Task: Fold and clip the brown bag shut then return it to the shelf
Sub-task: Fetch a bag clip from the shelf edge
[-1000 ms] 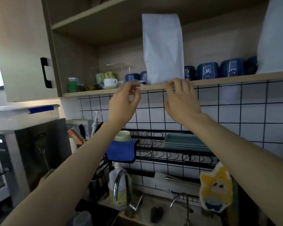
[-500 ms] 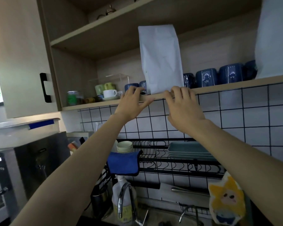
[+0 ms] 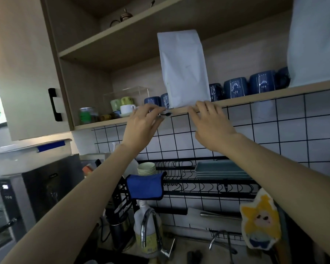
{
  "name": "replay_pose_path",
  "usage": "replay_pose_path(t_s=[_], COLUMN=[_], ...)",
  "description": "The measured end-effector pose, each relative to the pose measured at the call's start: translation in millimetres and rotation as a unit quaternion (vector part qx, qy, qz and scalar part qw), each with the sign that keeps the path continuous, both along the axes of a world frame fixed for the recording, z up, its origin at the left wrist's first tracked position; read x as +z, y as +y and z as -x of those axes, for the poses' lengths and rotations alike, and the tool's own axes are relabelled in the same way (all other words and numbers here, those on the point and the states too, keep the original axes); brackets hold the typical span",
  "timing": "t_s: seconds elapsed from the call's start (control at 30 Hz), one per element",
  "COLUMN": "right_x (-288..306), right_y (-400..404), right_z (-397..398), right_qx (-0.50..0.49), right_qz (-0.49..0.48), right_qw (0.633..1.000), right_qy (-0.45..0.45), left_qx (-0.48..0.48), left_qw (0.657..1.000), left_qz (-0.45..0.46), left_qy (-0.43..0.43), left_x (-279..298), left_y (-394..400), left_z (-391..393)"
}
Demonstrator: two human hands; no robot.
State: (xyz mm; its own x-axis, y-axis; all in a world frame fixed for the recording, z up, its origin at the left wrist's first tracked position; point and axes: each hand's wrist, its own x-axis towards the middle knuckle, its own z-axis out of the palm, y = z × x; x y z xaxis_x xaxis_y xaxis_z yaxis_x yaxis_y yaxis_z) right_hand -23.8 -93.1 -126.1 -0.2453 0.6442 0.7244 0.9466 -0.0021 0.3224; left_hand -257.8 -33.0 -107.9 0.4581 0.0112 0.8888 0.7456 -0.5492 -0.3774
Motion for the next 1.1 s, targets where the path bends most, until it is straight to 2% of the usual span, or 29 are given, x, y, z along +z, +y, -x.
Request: replay_pose_path(t_s=[0.1, 0.27, 0.4, 0.5, 0.63, 0.77, 0.9, 1.07, 1.1], right_x=[-27, -101, -161, -209, -270, -319, -371, -444, -457], right_y=[-8, -32, -64, -91, -125, -158, -201, -253, -262], right_z=[-4, -23, -37, -43, -44, -39, -39, -55, -59], right_qx=[0.0, 0.03, 0.038, 0.044, 0.063, 0.095, 0.112, 0.062, 0.051], right_qz=[0.02, 0.084, 0.114, 0.136, 0.202, 0.237, 0.306, 0.391, 0.405], right_qw=[1.0, 0.993, 0.982, 0.972, 0.952, 0.924, 0.873, 0.825, 0.815], right_qy=[0.014, 0.081, 0.145, 0.187, 0.221, 0.286, 0.363, 0.404, 0.41], left_qx=[-0.029, -0.125, -0.133, -0.144, -0.157, -0.149, -0.105, -0.06, -0.044], left_qw=[0.999, 0.976, 0.949, 0.896, 0.815, 0.786, 0.737, 0.66, 0.654], left_qz=[0.017, 0.145, 0.247, 0.357, 0.481, 0.524, 0.579, 0.675, 0.689], left_qy=[-0.018, -0.1, -0.146, -0.223, -0.283, -0.292, -0.333, -0.325, -0.309], left_x=[-24, -100, -170, -232, -309, -358, -403, -466, -478], left_y=[-18, -47, -69, -92, -128, -161, -202, -249, -256], left_z=[-7, -18, -36, -52, -77, -99, -115, -135, -138])
